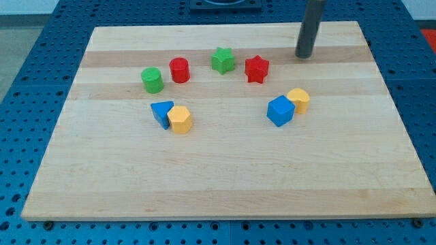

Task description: Move your arm above to the green star

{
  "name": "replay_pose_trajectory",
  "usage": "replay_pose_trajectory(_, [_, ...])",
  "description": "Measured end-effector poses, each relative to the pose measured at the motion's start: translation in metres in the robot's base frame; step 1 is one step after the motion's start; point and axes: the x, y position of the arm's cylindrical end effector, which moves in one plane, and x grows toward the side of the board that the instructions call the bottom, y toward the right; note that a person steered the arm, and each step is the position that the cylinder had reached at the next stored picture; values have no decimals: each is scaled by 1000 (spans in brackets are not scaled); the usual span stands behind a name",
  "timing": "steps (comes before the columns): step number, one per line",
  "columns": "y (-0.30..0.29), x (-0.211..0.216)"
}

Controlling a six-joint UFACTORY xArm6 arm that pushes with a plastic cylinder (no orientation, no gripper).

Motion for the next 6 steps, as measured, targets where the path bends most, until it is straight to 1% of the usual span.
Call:
replay_pose_trajectory(2, [-77, -43])
replay_pose_trajectory(3, [-122, -41])
replay_pose_trajectory(4, [-147, -28])
replay_pose_trajectory(5, [-163, -12])
replay_pose_trajectory(6, [-174, -9])
